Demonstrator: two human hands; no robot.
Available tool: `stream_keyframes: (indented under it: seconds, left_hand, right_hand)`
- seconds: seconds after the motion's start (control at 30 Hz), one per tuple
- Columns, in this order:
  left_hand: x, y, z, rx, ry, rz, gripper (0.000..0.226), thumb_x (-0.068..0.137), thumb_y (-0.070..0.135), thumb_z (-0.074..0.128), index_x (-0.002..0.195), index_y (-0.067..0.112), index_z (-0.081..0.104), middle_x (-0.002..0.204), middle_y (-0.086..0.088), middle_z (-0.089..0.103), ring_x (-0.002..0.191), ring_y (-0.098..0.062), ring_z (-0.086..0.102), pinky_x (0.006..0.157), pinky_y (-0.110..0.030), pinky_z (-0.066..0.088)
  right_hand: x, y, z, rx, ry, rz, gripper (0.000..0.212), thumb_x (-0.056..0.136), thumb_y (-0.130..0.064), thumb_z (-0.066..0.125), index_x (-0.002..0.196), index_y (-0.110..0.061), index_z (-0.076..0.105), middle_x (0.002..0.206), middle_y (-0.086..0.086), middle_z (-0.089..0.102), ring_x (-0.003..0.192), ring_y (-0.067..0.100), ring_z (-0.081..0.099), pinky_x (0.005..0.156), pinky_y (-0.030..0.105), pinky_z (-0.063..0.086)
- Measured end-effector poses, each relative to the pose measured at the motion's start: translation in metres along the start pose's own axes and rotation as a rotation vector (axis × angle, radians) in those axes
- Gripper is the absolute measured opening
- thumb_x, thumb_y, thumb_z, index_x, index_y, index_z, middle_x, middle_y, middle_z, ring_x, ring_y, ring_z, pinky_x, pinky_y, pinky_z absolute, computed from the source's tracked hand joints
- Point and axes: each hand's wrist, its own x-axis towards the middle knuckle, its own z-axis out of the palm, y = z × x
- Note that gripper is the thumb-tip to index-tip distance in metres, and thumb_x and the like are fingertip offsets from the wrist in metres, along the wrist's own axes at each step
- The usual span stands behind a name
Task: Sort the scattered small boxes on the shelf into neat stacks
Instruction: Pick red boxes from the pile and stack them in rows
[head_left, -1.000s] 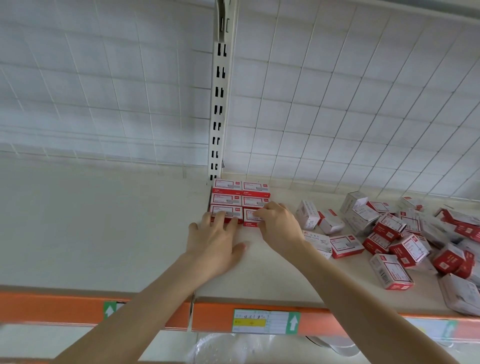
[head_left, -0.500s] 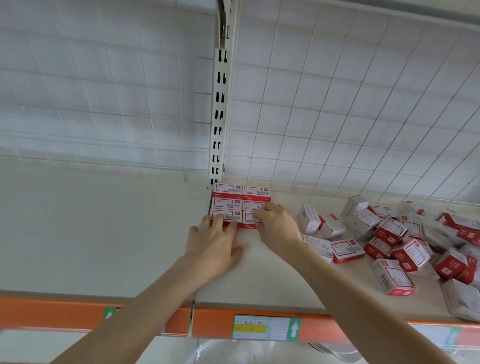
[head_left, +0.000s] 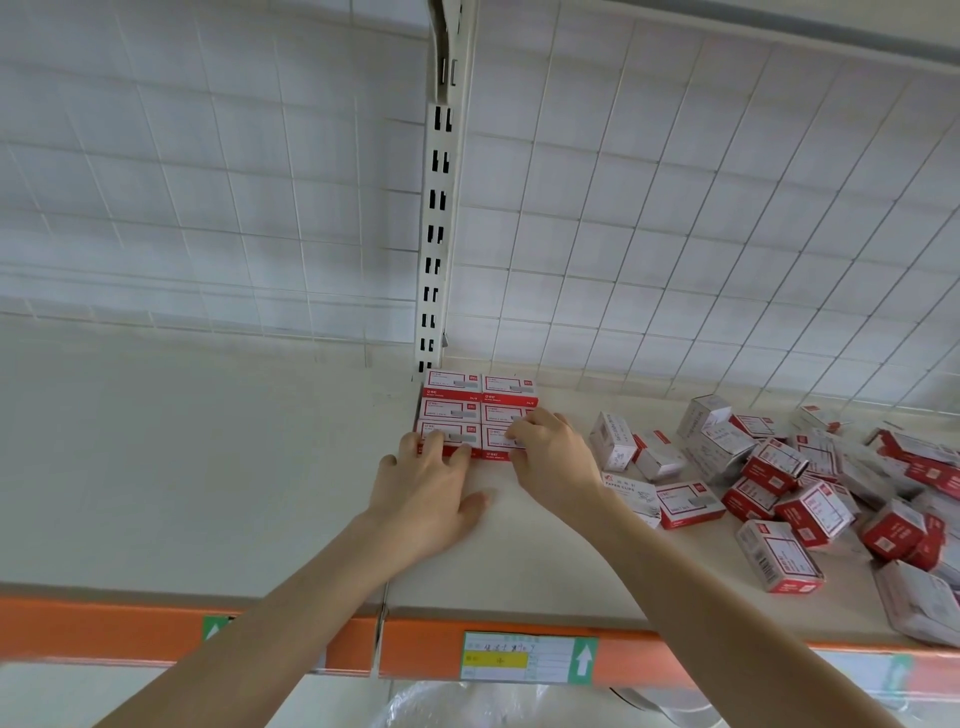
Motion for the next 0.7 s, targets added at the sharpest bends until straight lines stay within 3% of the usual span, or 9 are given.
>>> stream_keyframes:
  seconds: [0.37,0.57,0.7]
  left_hand:
    - [-0.001,0.001,-0.001,-0.024,0.01,0.011,0.056,0.092,0.052,0.035,0.139,0.021,0.03,0.142,-0.003,0.028,0.13,-0.029,0.025,0.101,-0.039,0.034]
    - [0.002,0.001,-0.003,-0.001,0.033,0.002,0.055,0.092,0.05,0.036,0.139,0.021,0.029,0.14,-0.005,0.032,0.13,-0.027,0.028,0.099,-0.039,0.034]
    - [0.009,0.011,-0.008,-0.018,0.043,0.037,0.057,0.093,0.049,0.036,0.141,0.021,0.026,0.147,-0.007,0.025,0.135,-0.028,0.022,0.103,-0.04,0.031]
  right_hand:
    - [-0.001,0.001,0.0,-0.008,0.024,-0.01,0.023,0.092,-0.012,0.045,0.109,-0.006,0.06,0.114,0.008,0.055,0.105,0.025,0.046,0.076,0.031,0.044]
    - [-0.005,-0.002,-0.004,-0.047,0.024,-0.015,0.027,0.091,-0.015,0.044,0.114,-0.012,0.057,0.118,0.004,0.052,0.11,0.022,0.043,0.068,0.028,0.042]
    - [-0.014,0.002,-0.009,-0.086,0.066,-0.039,0.029,0.089,-0.015,0.048,0.116,-0.011,0.058,0.121,0.006,0.052,0.116,0.026,0.041,0.082,0.034,0.042]
